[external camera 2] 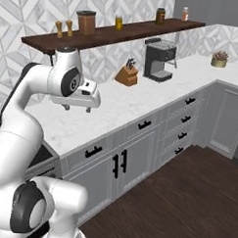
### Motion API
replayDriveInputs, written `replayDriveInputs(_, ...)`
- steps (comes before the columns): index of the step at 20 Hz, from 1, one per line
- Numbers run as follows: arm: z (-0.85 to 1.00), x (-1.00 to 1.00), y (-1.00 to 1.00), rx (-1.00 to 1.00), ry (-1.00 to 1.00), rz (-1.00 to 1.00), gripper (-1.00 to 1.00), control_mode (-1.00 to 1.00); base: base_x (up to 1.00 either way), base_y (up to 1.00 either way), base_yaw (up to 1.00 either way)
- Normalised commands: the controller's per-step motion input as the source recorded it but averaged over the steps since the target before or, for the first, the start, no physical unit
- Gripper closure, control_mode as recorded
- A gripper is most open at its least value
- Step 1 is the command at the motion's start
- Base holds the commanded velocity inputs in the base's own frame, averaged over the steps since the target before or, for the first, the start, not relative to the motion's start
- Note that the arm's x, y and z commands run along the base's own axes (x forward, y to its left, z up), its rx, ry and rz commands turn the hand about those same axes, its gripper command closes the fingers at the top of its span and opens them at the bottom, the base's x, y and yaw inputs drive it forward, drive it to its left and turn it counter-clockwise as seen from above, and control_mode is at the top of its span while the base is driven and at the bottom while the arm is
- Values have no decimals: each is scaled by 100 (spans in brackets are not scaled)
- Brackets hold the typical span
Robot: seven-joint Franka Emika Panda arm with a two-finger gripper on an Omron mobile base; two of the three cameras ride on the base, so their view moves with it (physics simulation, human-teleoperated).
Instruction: Take a straw from the drawer in front and place it inside the glass cup on the dining counter.
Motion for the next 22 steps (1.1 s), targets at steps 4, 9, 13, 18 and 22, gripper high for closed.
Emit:
replayDriveInputs(4, -97, 4, -31, 24, -2, -11, -100, -100, 0, 0, 0)
replayDriveInputs(9, -100, 9, -63, 43, 0, -6, -100, -100, 0, 0, 0)
replayDriveInputs(13, -100, 6, -46, 43, 7, -5, -100, -100, 0, 0, 0)
replayDriveInputs(18, -100, 16, -12, 53, 6, -7, -100, -100, 0, 0, 0)
replayDriveInputs(22, -83, 28, -13, 55, 4, -5, -100, -100, 0, 0, 0)
